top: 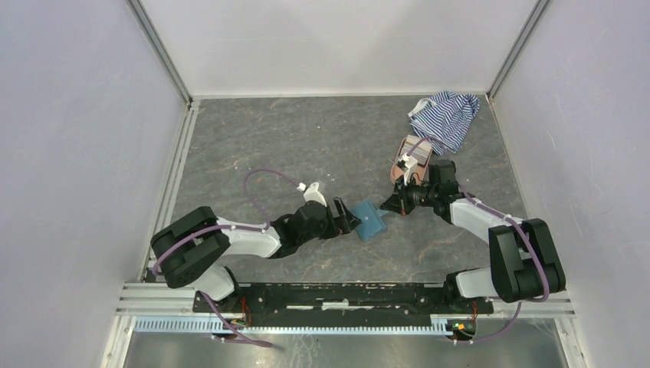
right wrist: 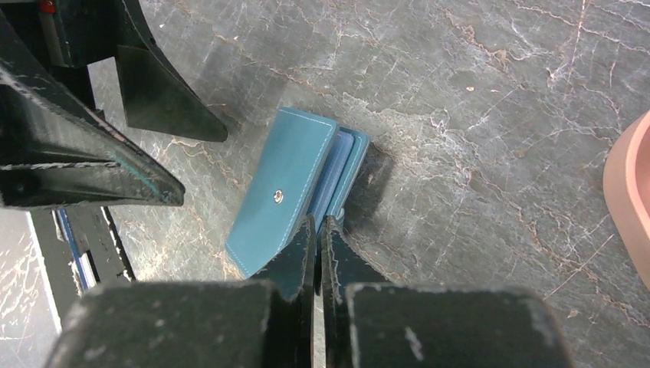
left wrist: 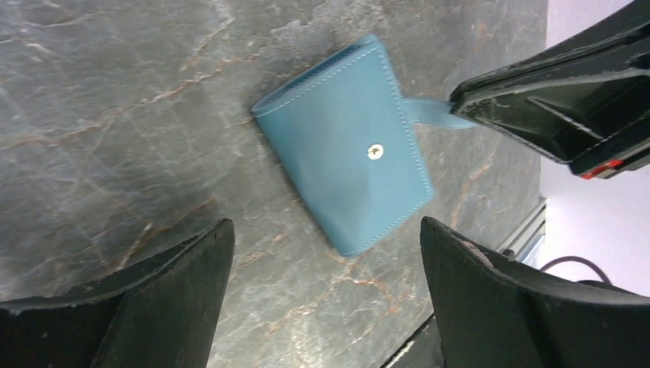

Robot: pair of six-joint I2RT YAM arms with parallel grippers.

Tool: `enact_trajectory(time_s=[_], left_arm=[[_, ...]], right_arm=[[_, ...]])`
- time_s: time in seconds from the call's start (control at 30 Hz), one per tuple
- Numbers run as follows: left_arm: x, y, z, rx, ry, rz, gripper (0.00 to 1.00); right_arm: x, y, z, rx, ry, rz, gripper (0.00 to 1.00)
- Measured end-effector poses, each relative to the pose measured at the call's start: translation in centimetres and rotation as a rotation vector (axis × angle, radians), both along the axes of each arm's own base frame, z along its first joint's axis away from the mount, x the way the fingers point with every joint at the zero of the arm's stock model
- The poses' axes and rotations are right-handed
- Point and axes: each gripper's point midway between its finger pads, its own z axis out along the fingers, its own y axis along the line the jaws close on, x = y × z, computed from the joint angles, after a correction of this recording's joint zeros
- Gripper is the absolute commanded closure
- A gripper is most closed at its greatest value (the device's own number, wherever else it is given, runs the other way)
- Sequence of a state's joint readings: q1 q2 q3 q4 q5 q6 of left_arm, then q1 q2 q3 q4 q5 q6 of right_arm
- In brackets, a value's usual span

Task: Put the credit cards into the card holder
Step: Place the card holder at the center of the board.

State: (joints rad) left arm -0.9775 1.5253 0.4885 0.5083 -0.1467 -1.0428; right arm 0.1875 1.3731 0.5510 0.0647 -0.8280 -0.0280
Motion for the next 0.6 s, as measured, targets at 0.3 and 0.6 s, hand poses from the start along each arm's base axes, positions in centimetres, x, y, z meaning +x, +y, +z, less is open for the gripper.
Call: enact_trajectory(time_s=[0.3, 0.6], left_arm=[[2.4, -4.6, 2.8, 0.165, 0.018, 0.050, 0.01], [1.9, -4.8, -0.8, 0.413, 0.091, 0.080, 0.02]], right_arm=[[-0.1, 0.1, 0.1, 0.005, -0.002, 0.009, 1.00], [-0.6, 0.5, 0.5, 0.033, 0.002, 0.038, 1.00]])
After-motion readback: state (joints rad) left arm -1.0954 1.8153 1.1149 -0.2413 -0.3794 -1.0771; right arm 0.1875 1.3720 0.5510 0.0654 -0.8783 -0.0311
